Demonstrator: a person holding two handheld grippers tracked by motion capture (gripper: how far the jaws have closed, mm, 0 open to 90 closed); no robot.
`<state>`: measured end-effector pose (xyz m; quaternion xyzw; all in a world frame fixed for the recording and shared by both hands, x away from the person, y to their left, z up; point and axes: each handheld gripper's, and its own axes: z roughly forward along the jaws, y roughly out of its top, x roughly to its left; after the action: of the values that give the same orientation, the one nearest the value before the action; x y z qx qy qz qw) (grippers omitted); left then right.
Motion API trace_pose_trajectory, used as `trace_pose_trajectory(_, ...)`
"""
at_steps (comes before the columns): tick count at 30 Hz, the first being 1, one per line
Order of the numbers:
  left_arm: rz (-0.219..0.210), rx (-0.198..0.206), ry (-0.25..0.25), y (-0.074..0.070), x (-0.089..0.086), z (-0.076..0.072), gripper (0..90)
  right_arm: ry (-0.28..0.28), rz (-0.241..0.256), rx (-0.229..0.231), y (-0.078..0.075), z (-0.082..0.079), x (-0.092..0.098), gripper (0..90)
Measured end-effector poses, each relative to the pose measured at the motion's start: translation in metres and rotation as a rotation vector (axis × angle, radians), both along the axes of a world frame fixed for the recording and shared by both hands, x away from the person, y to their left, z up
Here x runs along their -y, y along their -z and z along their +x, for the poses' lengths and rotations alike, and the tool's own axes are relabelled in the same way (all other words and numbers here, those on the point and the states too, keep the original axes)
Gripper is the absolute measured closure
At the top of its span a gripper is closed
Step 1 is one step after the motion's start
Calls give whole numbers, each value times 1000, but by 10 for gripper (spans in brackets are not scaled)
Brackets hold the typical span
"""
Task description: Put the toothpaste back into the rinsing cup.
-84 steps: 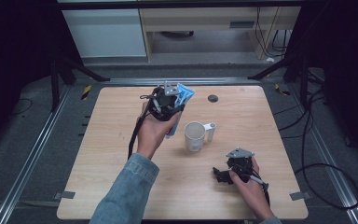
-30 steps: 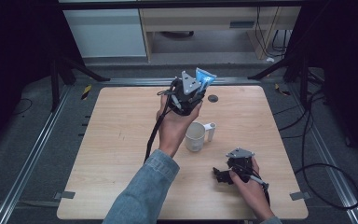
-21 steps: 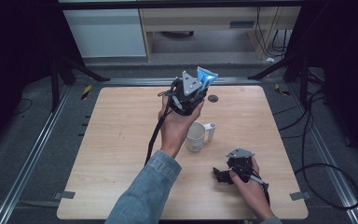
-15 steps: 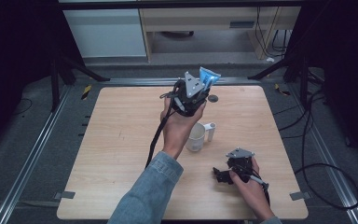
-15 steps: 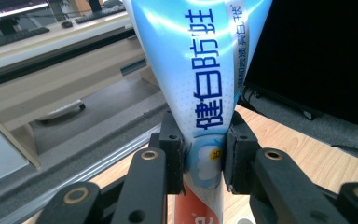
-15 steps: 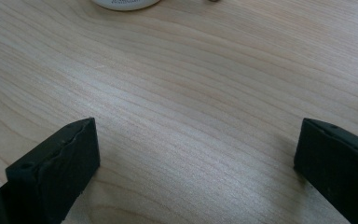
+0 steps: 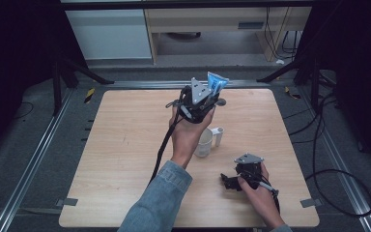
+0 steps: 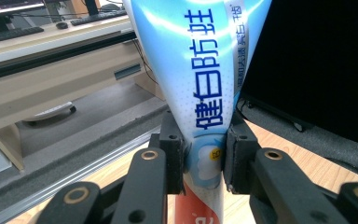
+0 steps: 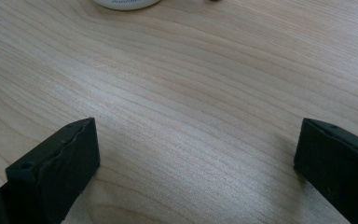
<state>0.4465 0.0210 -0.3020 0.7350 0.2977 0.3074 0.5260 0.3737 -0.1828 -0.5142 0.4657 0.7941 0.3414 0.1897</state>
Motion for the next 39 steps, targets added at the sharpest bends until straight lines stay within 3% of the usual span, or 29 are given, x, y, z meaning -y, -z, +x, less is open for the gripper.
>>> trace_pose_trajectory(7,-44,13,-10,8,-6,-4,725,2,-1,0,0,0,0,3)
trace_pose_trajectory(23,-83,38,-72,31,-19,-10,725,-6,-14,15,1,1,1,3)
trace_pose_trajectory(39,-95,6,-79,56,-18,-12,725,-6,-18,15,1,1,1,3)
